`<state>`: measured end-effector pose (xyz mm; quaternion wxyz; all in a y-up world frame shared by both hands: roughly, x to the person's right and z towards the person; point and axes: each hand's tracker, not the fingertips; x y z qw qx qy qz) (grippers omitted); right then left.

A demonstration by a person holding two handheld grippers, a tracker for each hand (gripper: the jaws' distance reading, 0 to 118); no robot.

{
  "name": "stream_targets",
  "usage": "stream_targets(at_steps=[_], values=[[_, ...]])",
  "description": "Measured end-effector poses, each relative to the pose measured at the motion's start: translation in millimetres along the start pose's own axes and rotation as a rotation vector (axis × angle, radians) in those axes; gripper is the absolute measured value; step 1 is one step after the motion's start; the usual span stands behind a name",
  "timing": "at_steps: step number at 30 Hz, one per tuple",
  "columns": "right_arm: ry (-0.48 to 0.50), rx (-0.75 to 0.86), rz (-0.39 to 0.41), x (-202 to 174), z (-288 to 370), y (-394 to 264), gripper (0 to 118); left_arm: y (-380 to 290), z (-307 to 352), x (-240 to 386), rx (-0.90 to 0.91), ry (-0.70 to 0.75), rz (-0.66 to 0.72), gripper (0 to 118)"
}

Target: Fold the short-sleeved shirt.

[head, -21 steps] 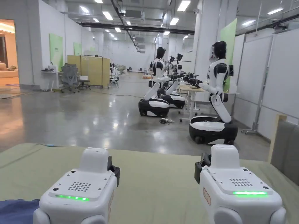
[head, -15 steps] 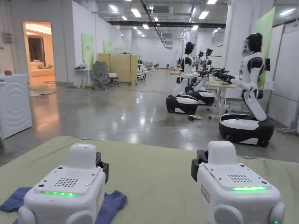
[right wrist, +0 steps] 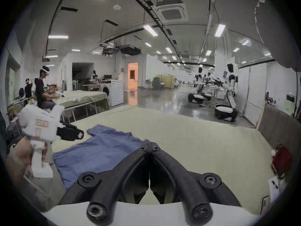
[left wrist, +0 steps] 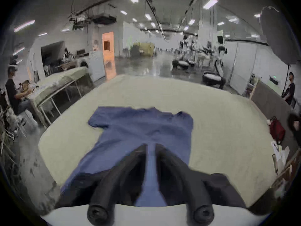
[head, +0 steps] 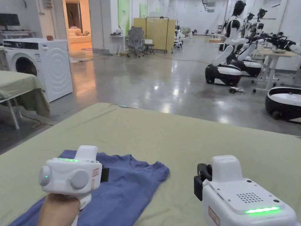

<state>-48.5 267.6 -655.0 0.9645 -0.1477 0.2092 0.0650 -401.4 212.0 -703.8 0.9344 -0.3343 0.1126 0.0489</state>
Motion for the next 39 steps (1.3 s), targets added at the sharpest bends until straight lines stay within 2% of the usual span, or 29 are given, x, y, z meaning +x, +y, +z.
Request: stream_targets(at_steps=[1, 3, 4, 5, 7, 9, 12, 14, 15, 16, 17, 18, 19, 20, 21, 23, 27, 30, 31, 39], values=[[-0.005, -0.023, -0.008, 5.6, -3.9, -4.5, 3, 0.0, -28.3, 2.3, -0.043, 0.02, -0.004, 115], [-0.028, -0.055, -0.019, 16.3, -12.2, -13.1, 3, -3.7, -74.7, 9.4, -0.139, 0.03, -0.013, 115], [-0.053, -0.074, -0.014, 21.2, -16.8, -17.2, 3, -14.5, -94.4, 15.1, -0.083, -0.004, -0.011, 116], [-0.075, -0.089, -0.003, 25.4, -21.6, -20.5, 3, -19.6, -117.2, 22.1, -0.149, -0.016, -0.003, 116], [-0.104, -0.118, -0.001, 34.5, -31.7, -25.6, 3, -16.9, -144.9, 40.2, -0.165, -0.064, -0.019, 116], [-0.119, -0.136, -0.024, 42.9, -42.0, -29.0, 3, -25.8, -178.5, 57.1, -0.216, -0.091, -0.058, 116], [-0.123, -0.159, -0.057, 51.0, -53.8, -34.3, 3, -44.7, -217.9, 75.4, -0.317, 0.027, -0.275, 113], [-0.137, -0.182, -0.03, 50.0, -57.7, -37.8, 3, -38.0, -206.4, 57.0, -0.275, -0.045, -0.091, 112], [-0.143, -0.189, -0.009, 49.2, -58.9, -39.5, 3, -34.2, -200.4, 52.3, -0.265, -0.044, -0.073, 102], [-0.142, -0.194, 0.01, 48.4, -60.3, -41.3, 3, -32.1, -195.1, 47.8, -0.232, -0.044, -0.077, 84], [-0.136, -0.203, 0.028, 46.9, -60.8, -42.8, 4, -31.7, -190.7, 43.6, -0.201, -0.038, -0.087, 62], [-0.133, -0.209, 0.038, 46.3, -61.3, -43.4, 4, -29.4, -196.2, 38.8, -0.219, -0.043, -0.087, 20], [-0.128, -0.21, 0.039, 46.4, -60.3, -43.1, 4, -27.7, -196.0, 35.9, -0.209, -0.028, -0.087, 5], [-0.122, -0.207, 0.035, 47.6, -58.3, -42.6, 4, -27.0, -196.9, 32.4, -0.199, -0.005, -0.096, 5], [-0.122, -0.201, 0.023, 49.4, -55.2, -41.3, 4, -25.3, -199.2, 30.1, -0.242, -0.073, -0.046, 5], [-0.11, -0.176, -0.023, 57.8, -44.4, -37.4, 4, -21.3, -182.8, 41.7, -0.204, -0.053, -0.065, 5], [-0.167, -0.135, -0.047, 80.9, -15.5, -29.7, 4, -0.9, -136.3, 91.9, -0.11, -0.217, -0.107, 5], [-0.211, -0.108, -0.087, 107.7, 16.0, -26.2, 4, 11.0, -101.5, 150.5, -0.024, -0.314, -0.152, 5], [-0.236, -0.101, -0.097, 117.9, 28.6, -25.1, 4, 15.1, -89.3, 173.4, -0.01, -0.387, -0.144, 5], [-0.415, -0.076, -0.113, 194.7, 117.4, -28.5, 4, 9.8, 6.1, 363.0, 0.068, -0.755, -0.241, 5]])
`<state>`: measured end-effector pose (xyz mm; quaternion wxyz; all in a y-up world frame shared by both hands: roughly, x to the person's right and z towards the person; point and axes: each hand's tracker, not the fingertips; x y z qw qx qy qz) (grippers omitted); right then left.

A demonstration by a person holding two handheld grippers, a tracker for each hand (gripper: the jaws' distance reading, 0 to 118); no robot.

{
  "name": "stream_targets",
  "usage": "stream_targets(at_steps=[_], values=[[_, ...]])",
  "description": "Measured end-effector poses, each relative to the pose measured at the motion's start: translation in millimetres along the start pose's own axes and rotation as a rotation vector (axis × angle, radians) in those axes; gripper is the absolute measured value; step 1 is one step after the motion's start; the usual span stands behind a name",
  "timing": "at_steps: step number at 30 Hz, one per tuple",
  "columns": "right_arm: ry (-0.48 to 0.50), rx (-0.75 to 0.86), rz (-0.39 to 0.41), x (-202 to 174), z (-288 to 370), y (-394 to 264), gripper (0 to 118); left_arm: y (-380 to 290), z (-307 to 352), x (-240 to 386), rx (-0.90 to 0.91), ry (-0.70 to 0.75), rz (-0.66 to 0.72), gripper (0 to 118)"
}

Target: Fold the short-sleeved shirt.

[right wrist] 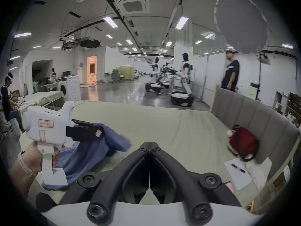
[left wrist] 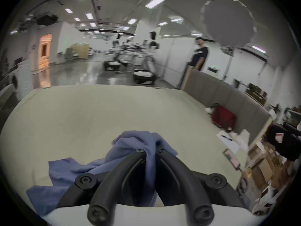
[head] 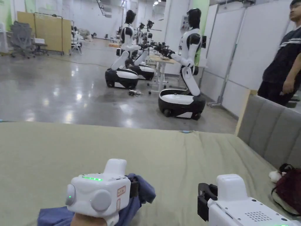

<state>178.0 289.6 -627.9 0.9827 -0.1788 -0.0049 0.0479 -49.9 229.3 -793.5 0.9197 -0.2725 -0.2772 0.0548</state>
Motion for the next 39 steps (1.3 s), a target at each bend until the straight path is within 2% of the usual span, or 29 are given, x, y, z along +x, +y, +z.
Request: stream_targets(at_steps=[3, 6, 9, 11, 14, 15, 17, 18, 21, 25, 29, 31, 32, 33, 34, 35, 36, 39], values=[[-0.051, -0.004, -0.014, 33.4, 9.3, -8.2, 4, -17.6, -35.4, 51.7, -0.072, -0.062, -0.035, 5], [-0.082, -0.017, -0.019, 58.2, 12.8, -19.8, 4, -54.8, -80.7, 84.2, -0.209, -0.006, -0.105, 5], [-0.095, -0.038, -0.034, 75.7, 8.7, -31.1, 4, -96.1, -119.0, 90.4, -0.32, -0.003, -0.055, 5], [-0.087, -0.05, -0.051, 82.4, 4.1, -37.1, 4, -112.8, -129.1, 86.6, -0.34, 0.009, -0.005, 5], [-0.069, -0.049, -0.061, 83.4, 0.6, -41.9, 4, -115.2, -117.4, 91.3, -0.269, 0.018, -0.028, 9], [-0.06, -0.047, -0.063, 81.9, -0.2, -42.6, 4, -111.9, -110.0, 91.6, -0.249, 0.001, -0.038, 26], [-0.039, -0.031, -0.063, 74.6, 0.7, -42.2, 4, -102.8, -81.6, 96.6, -0.194, -0.01, -0.08, 95], [-0.035, -0.025, -0.06, 70.0, 0.9, -40.8, 4, -99.5, -67.0, 97.7, -0.161, -0.008, -0.091, 113], [-0.017, -0.004, -0.035, 50.7, 4.6, -35.9, 4, -82.4, 6.1, 88.8, -0.001, 0.004, -0.091, 113], [0.018, 0.033, -0.015, 18.2, 6.2, -29.1, 4, -72.4, 111.9, 60.1, 0.208, 0.159, -0.153, 114], [0.071, 0.085, -0.032, -17.0, 4.6, -24.3, 4, -77.2, 189.5, 15.2, 0.221, 0.382, -0.187, 117], [0.088, 0.1, -0.042, -31.4, 2.7, -26.1, 4, -84.5, 215.3, -3.1, 0.25, 0.473, -0.179, 115], [0.095, 0.1, -0.048, -39.3, 0.9, -26.9, 4, -89.6, 228.2, -12.2, 0.27, 0.5, -0.172, 111], [0.11, 0.103, -0.055, -45.6, -0.2, -27.3, 4, -93.1, 237.4, -19.5, 0.272, 0.51, -0.162, 94], [0.129, 0.108, -0.058, -52.7, -0.9, -27.4, 4, -95.1, 244.0, -27.5, 0.257, 0.503, -0.147, 64], [0.137, 0.108, -0.053, -59.2, -1.6, -26.9, 4, -95.6, 245.0, -37.5, 0.224, 0.52, -0.121, 19], [0.142, 0.103, -0.049, -65.1, -2.6, -26.0, 4, -97.8, 244.9, -43.5, 0.211, 0.572, -0.11, 0], [0.167, 0.094, -0.038, -75.4, -2.7, -25.6, 4, -95.7, 244.3, -71.1, 0.195, 0.558, -0.078, 0]])
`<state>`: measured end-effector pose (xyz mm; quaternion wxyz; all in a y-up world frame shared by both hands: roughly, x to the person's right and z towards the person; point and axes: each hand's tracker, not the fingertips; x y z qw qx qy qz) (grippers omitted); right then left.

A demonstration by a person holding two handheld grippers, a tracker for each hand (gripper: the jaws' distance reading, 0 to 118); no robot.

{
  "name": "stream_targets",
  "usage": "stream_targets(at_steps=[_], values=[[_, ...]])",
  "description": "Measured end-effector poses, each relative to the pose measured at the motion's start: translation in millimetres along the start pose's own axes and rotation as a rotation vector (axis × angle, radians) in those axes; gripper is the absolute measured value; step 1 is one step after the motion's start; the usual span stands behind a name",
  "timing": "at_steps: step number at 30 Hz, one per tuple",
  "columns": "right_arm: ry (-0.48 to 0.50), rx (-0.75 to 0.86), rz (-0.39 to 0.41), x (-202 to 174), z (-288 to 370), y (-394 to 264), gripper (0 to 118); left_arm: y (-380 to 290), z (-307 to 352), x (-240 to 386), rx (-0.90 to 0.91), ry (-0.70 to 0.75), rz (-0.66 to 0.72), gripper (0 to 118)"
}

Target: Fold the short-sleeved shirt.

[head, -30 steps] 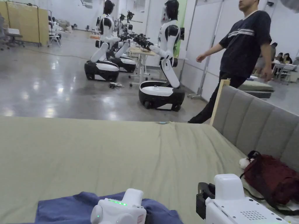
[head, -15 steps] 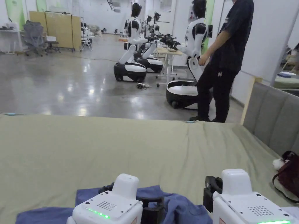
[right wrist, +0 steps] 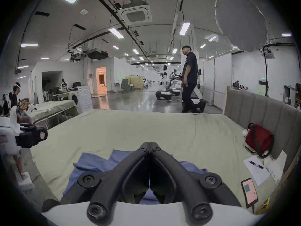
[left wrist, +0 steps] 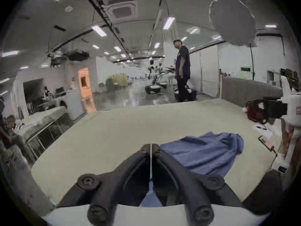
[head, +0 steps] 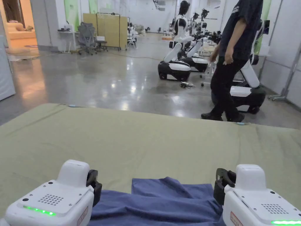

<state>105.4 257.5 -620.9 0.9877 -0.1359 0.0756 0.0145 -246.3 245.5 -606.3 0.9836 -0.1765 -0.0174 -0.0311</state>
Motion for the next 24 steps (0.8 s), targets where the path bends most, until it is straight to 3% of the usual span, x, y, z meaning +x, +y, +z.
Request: stream_targets(at_steps=[6, 9, 10, 11, 12, 13, 14, 21, 24], values=[[-0.007, -0.034, 0.05, 4.9, -4.8, -6.8, 4, -0.1, -85.1, -63.7, -0.209, 0.106, 0.031, 0], [-0.012, -0.058, 0.009, 17.1, -13.9, -10.8, 4, -13.4, -136.7, -81.1, -0.362, 0.131, 0.033, 0], [-0.016, -0.062, 0.0, 20.5, -17.0, -12.0, 4, -18.8, -150.0, -82.8, -0.393, 0.132, 0.03, 8], [-0.022, -0.065, -0.005, 25.2, -20.3, -13.6, 4, -25.1, -163.9, -82.1, -0.42, 0.128, 0.024, 23], [-0.035, -0.07, -0.005, 29.6, -23.7, -15.1, 4, -31.2, -175.5, -75.9, -0.442, 0.128, -0.002, 72], [-0.046, -0.075, -0.002, 34.1, -26.7, -16.6, 4, -35.8, -187.3, -71.5, -0.456, 0.135, -0.023, 104], [-0.062, -0.082, 0.001, 39.9, -29.9, -18.7, 4, -42.1, -202.2, -66.4, -0.479, 0.137, -0.048, 116], [-0.184, -0.167, -0.022, 90.6, -42.1, -41.8, 4, -84.5, -286.7, -44.6, -0.608, 0.191, -0.114, 116], [-0.246, -0.218, -0.047, 113.9, -43.4, -50.4, 4, -98.9, -294.0, -38.5, -0.641, 0.183, -0.084, 108]])
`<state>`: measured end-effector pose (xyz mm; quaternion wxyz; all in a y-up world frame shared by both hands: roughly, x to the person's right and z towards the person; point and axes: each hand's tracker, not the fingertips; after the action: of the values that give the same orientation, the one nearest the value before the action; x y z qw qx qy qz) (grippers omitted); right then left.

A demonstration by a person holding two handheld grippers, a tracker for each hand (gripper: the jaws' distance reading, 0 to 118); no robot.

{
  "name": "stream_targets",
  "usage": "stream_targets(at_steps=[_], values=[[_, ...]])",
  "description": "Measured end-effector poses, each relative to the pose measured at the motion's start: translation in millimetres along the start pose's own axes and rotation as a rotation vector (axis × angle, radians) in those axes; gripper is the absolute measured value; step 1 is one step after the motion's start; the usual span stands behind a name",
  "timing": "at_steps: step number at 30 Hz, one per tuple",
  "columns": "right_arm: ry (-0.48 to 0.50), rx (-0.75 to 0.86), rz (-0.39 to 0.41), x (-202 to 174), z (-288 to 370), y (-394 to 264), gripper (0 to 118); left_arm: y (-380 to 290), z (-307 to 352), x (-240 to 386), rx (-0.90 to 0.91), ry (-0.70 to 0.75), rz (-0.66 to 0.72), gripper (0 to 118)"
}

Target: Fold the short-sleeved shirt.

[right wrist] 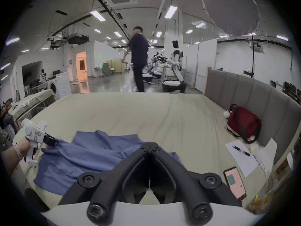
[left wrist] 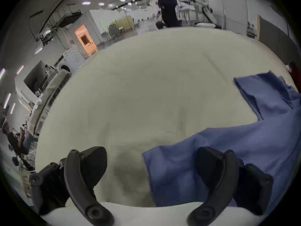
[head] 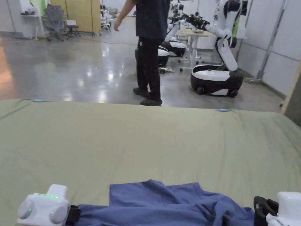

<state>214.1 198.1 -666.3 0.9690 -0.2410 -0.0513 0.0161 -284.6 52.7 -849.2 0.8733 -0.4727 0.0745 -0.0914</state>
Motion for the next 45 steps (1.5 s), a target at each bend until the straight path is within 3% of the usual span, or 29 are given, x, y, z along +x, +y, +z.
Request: stream_targets(at_steps=[2, 3, 5, 6, 8, 10, 11, 12, 13, 14, 15, 19, 21, 23, 25, 29, 36, 45], values=[[-0.047, -0.035, -0.008, 15.5, -8.3, -2.7, 4, -1.5, 15.7, 4.1, 0.032, -0.027, -0.017, 95], [-0.069, -0.049, -0.009, 24.1, -12.5, -4.0, 4, -3.1, 24.5, 9.5, 0.049, -0.09, -0.026, 64], [-0.094, -0.072, -0.007, 39.3, -23.9, -5.9, 4, -14.5, 49.1, 26.6, 0.1, -0.038, -0.098, 9], [-0.102, -0.087, -0.006, 46.6, -31.1, -7.1, 4, -17.2, 54.8, 32.0, 0.109, -0.016, -0.125, 6], [-0.101, -0.135, -0.004, 60.0, -47.2, -9.9, 4, -16.6, 73.0, 27.6, 0.116, -0.074, -0.089, 6], [-0.03, -0.188, -0.006, 71.3, -70.2, -17.0, 8, -14.3, 98.3, 26.3, 0.174, -0.082, -0.063, 6], [0.0, -0.247, -0.002, 76.4, -85.8, -23.5, 22, -13.3, 113.2, 25.9, 0.21, -0.073, -0.056, 6], [0.022, -0.305, 0.009, 79.5, -100.3, -29.4, 54, -10.2, 125.3, 18.3, 0.236, -0.08, -0.03, 6], [0.049, -0.34, 0.005, 81.2, -112.4, -35.6, 78, -9.7, 134.9, 16.8, 0.253, -0.101, -0.009, 6], [0.063, -0.356, -0.007, 82.3, -123.7, -43.0, 88, -9.5, 144.4, 16.7, 0.266, -0.116, -0.006, 6], [0.07, -0.365, -0.013, 82.0, -132.5, -49.8, 88, -10.0, 151.5, 18.1, 0.267, -0.113, -0.014, 6], [0.064, -0.416, -0.043, 81.5, -159.2, -62.0, 87, -7.2, 162.6, 16.2, 0.279, -0.116, -0.033, 6], [0.049, -0.508, -0.073, 80.4, -168.1, -65.6, 64, -5.0, 158.4, 13.4, 0.273, -0.11, -0.04, 6], [0.037, -0.472, -0.069, 77.3, -158.4, -61.5, 59, -5.8, 159.2, 13.7, 0.268, -0.101, -0.044, 6], [0.018, -0.419, -0.029, 76.0, -146.0, -51.1, 10, -4.6, 157.2, 9.4, 0.263, -0.097, -0.05, 6], [0.075, -0.32, -0.135, 97.8, -116.9, -8.0, 10, 7.4, 164.7, -6.2, 0.271, -0.047, -0.053, 6], [0.08, -0.069, -0.027, 98.6, -47.6, 129.9, 10, 69.4, 233.3, -50.6, 0.425, -0.01, -0.022, 6], [0.063, 0.216, 0.027, 75.8, 18.6, 306.4, 10, 183.2, 331.9, -107.8, 0.673, 0.044, 0.131, 6]])
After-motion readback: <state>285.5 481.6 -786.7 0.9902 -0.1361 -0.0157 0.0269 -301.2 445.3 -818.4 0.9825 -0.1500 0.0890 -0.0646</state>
